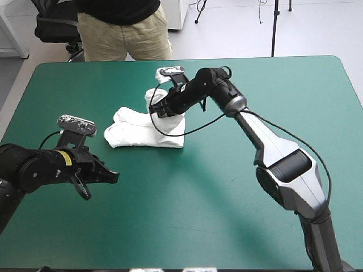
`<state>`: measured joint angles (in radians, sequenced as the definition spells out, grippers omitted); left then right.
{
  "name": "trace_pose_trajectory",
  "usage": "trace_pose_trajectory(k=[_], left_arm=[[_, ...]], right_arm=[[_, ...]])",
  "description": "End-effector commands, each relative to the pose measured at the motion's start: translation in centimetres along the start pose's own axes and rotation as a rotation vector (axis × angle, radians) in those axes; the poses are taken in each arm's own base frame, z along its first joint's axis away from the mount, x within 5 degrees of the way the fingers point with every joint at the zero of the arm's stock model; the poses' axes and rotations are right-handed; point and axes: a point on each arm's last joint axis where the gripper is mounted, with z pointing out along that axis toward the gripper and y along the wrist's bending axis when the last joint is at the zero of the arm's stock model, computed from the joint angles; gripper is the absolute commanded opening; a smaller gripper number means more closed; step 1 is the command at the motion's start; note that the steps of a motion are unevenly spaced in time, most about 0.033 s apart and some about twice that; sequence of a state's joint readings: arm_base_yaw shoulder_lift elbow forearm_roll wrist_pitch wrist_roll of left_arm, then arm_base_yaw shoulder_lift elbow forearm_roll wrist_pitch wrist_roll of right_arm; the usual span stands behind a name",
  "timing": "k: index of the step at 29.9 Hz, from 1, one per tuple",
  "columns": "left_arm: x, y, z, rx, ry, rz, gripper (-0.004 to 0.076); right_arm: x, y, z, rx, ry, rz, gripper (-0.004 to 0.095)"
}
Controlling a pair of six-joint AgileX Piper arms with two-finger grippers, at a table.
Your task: Fold the cloth
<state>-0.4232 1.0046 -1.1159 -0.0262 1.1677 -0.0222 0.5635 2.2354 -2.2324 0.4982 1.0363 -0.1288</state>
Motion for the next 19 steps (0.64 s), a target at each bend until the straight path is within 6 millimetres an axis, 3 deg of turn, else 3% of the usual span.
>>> trace_pose_trajectory(k=[1, 6, 8, 13, 19], left_arm=[[0.1, -0.5, -1.7, 0.052, -0.091, -0.026, -0.0017], [0.5, -0.6, -1.9, 0.073, -0.064, -0.036, -0.0017], [0.5, -0.7, -1.9, 0.075, -0.066, -0.037, -0.0017], [0.5, -0.8, -1.9, 0.092, -0.064, -0.059, -0.0017], [0.4, -0.9, -1.9, 0.101, -0.067, -0.077, -0.0017]], right_arm=[[-2.0, 3.4, -2.6, -0.124, -0.171, -0.032, 0.0089], [-2.0, 4.8, -2.7, -0.18, -0.159, -0.06, 0.051], [-2.0, 5.1, -3.3, -0.19, -0.142, -0.067, 0.0611], [-2.2, 5.2, -5.4, -0.127, -0.085, -0.119, 0.0565], [-2.0, 2.9, -6.4, 0.046, -0.015, -0.116, 0.0558]])
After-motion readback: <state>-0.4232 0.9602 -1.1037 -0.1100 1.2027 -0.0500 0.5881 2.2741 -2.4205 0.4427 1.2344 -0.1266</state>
